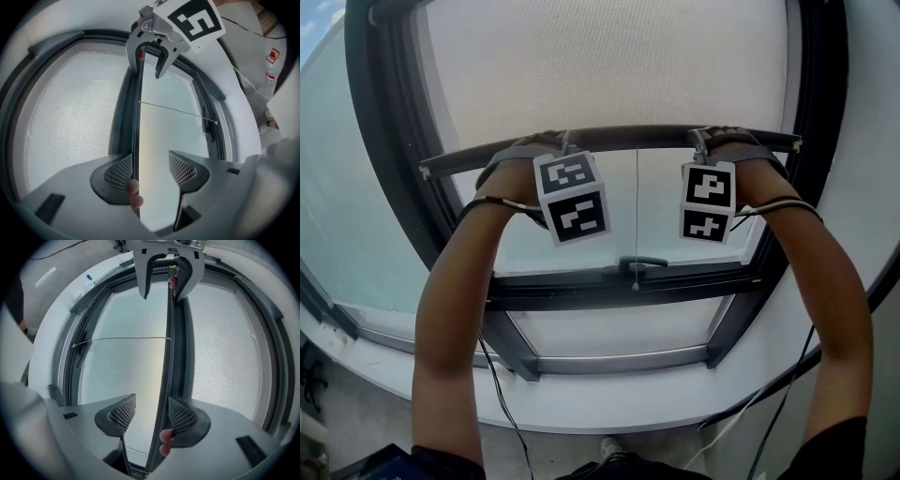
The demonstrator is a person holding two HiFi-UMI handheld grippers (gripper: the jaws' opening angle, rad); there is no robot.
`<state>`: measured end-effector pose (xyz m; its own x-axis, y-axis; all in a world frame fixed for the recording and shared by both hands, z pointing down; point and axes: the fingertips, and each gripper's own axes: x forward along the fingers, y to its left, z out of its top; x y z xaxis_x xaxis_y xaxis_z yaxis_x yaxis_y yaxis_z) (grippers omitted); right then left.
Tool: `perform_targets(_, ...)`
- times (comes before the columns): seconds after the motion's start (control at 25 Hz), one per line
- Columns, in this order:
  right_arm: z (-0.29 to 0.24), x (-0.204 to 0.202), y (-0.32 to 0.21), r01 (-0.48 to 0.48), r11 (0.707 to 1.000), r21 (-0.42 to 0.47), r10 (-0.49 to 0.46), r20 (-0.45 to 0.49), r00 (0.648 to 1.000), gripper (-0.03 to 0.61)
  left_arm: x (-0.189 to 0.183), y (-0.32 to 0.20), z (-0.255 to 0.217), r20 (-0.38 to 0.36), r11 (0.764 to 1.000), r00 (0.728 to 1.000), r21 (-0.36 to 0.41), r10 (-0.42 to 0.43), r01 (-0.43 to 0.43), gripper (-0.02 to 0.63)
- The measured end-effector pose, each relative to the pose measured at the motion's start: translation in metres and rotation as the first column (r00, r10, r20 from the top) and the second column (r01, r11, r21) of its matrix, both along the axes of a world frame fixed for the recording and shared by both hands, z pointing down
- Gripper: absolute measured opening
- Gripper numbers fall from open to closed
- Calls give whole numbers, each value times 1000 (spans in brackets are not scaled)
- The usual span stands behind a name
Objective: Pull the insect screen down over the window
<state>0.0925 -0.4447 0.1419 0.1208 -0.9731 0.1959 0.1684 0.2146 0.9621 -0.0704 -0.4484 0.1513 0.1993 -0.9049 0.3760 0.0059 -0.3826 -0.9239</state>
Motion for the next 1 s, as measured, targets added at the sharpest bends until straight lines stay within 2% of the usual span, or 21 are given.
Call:
perform_targets(0.28, 0, -4, 5, 22, 1000, -22, -20, 48, 999, 219, -2, 4, 1, 6, 1000, 1000, -27, -6, 7, 247)
perform_targets(0.56, 13, -4, 10, -6, 994, -109, 8, 14, 1000, 219, -3, 7, 14, 15, 998, 1000, -68, -11, 12, 247)
perform_targets(0.8, 46, -2, 13, 5, 985, -173, 1, 36, 999, 219, -1, 11, 47, 28, 990, 1000, -140, -13, 16, 247)
perform_targets(1.0, 88, 0, 10, 11, 970, -241, -6, 20, 1000, 219, 0, 10, 89, 49, 978, 999, -208, -20, 30, 247)
